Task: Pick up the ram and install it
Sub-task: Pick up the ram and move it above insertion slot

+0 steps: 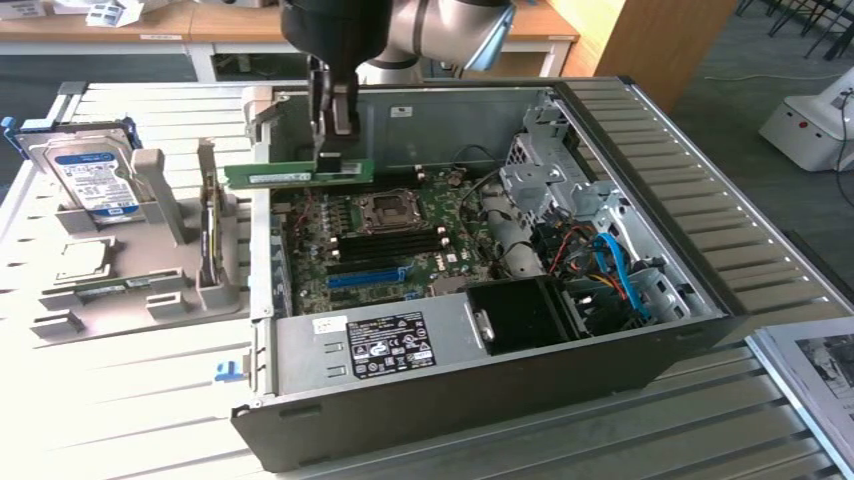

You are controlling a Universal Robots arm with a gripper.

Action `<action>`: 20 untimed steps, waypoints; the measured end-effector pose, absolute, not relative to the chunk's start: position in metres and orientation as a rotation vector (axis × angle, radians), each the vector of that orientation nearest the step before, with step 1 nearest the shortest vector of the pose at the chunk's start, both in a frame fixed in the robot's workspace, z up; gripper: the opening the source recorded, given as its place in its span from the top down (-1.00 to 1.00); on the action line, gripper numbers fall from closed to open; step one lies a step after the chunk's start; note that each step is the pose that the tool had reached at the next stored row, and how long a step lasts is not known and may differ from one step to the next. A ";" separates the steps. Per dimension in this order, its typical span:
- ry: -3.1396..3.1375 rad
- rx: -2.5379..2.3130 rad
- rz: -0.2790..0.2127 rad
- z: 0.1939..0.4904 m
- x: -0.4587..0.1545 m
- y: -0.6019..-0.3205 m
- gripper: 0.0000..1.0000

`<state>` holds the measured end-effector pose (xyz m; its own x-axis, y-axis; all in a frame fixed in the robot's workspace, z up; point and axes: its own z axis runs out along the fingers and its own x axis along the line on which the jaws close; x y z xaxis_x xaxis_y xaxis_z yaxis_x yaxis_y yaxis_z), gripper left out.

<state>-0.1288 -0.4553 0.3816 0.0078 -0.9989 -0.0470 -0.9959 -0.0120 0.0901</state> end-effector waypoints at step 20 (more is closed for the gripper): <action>-2.181 2.202 -0.161 0.382 -0.086 -0.455 0.76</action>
<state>-0.0856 -0.4553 0.3815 0.0075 -0.9989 -0.0471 -0.9949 -0.0122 0.0999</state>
